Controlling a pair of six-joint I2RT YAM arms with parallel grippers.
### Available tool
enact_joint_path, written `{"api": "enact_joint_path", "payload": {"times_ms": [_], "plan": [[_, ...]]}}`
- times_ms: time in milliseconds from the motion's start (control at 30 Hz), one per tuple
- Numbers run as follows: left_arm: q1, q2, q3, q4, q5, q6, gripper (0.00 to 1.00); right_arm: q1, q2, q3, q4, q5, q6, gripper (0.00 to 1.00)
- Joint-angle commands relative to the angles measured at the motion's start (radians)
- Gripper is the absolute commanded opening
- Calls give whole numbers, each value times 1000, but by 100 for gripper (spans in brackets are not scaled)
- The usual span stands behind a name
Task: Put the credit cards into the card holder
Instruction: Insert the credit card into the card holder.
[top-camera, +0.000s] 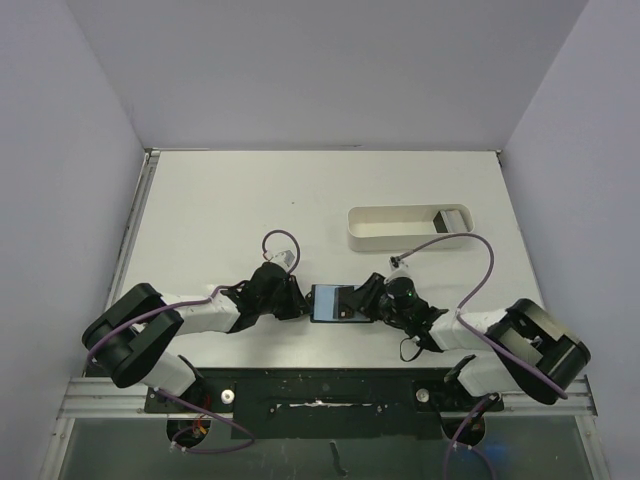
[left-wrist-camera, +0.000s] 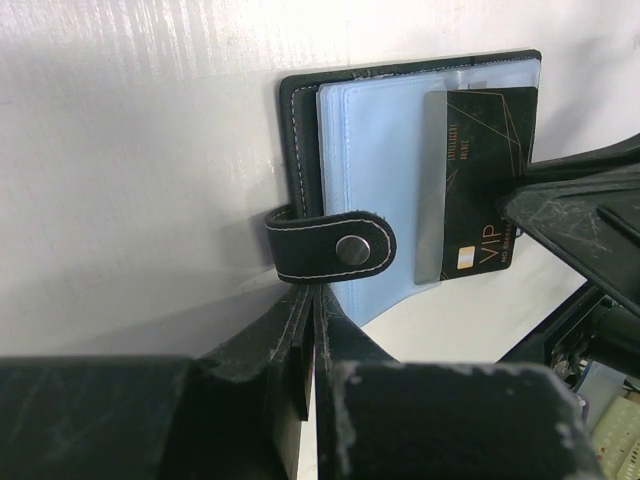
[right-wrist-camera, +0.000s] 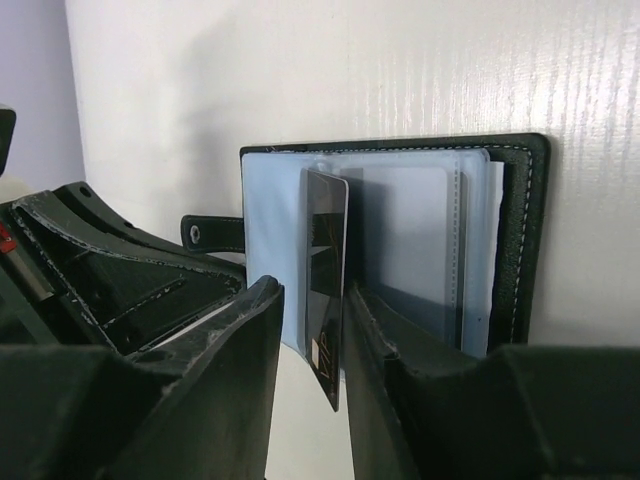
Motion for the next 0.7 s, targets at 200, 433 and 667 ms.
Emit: {"api": "enact_joint_path", "payload": {"times_ms": [200, 433, 667], "plan": [[-11, 27, -25, -38, -4, 7, 3, 29, -114, 164, -466, 129, -117, 36], [-11, 29, -20, -35, 0, 8, 3, 55, -109, 216, -526, 168, -146, 37], [-11, 33, -15, -35, 5, 9, 3, 80, -39, 255, -455, 130, -180, 32]]}}
